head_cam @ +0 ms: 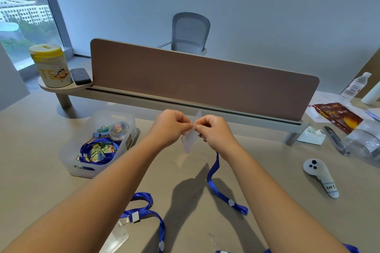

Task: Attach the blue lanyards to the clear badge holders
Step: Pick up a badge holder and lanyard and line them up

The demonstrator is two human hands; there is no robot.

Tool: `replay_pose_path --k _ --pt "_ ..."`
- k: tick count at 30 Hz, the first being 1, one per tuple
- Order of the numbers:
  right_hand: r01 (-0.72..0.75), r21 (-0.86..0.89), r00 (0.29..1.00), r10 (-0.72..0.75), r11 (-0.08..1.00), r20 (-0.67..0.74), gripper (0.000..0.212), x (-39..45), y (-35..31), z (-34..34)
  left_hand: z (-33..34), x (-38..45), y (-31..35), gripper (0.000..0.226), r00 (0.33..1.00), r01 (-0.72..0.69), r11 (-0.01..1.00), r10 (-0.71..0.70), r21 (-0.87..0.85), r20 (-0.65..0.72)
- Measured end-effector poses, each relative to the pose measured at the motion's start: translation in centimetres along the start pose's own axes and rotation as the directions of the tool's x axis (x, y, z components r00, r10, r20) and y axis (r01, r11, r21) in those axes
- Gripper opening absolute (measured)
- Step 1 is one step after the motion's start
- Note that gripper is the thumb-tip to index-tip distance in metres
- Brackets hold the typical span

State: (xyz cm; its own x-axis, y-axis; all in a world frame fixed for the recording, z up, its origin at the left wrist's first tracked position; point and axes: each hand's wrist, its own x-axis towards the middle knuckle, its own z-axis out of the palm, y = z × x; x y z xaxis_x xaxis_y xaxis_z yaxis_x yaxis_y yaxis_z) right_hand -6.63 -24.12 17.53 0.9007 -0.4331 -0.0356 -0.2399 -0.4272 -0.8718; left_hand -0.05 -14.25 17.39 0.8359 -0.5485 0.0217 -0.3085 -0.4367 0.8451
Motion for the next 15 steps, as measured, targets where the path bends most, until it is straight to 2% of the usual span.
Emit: replay_pose_path --k 5,9,15 --pt "0.050 -0.171 0.999 -0.049 0.984 0.011 0.022 0.2 -0.4 1.0 -0.9 0.5 -0.3 0.016 1.000 0.004 0.996 -0.004 0.088 0.001" --pt "0.097 -0.217 0.995 -0.101 0.971 -0.005 0.023 0.7 -0.5 1.9 -1.8 0.8 -0.8 0.017 0.998 -0.050 0.987 0.057 0.154 -0.040" --pt "0.215 -0.268 0.971 -0.235 0.939 -0.044 0.016 1.4 -1.0 3.3 -3.0 1.3 -2.3 0.011 0.985 -0.127 0.986 0.137 0.106 -0.100"
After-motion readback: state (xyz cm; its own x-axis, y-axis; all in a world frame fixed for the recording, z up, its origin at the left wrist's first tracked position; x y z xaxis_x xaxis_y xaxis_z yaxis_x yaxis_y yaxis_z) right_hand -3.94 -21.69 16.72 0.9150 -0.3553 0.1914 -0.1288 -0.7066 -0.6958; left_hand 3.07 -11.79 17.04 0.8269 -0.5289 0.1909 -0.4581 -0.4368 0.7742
